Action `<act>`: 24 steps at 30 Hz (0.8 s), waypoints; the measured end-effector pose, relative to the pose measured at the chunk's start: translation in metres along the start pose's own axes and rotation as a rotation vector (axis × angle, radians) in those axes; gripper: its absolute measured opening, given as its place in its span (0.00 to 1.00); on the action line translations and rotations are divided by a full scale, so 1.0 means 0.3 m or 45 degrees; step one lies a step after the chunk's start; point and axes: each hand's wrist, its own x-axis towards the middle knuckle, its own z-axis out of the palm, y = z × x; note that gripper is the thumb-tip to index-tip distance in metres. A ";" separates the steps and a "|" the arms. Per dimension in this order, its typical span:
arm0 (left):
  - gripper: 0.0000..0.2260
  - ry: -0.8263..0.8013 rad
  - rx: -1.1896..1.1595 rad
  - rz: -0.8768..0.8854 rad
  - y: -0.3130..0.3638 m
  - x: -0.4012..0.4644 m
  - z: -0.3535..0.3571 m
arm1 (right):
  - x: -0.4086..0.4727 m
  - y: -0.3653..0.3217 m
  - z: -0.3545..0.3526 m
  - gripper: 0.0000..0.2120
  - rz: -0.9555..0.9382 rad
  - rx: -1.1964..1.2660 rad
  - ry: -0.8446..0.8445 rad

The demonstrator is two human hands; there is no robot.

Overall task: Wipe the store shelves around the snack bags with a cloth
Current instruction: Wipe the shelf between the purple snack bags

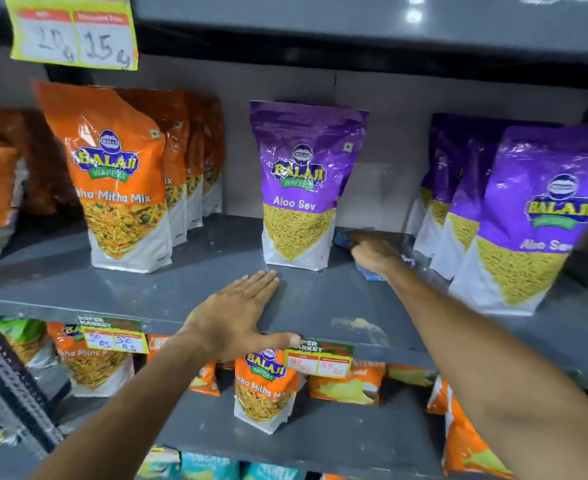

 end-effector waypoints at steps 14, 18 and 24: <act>0.60 -0.028 -0.029 0.008 0.011 -0.013 -0.011 | -0.525 -0.087 -0.011 0.22 -0.240 0.010 0.010; 0.63 -0.030 -0.023 0.020 0.012 -0.013 -0.014 | -0.640 -0.124 -0.011 0.22 -0.249 0.021 -0.018; 0.60 -0.013 0.008 0.043 0.001 -0.002 -0.005 | -0.812 -0.178 -0.006 0.20 -0.319 0.056 0.014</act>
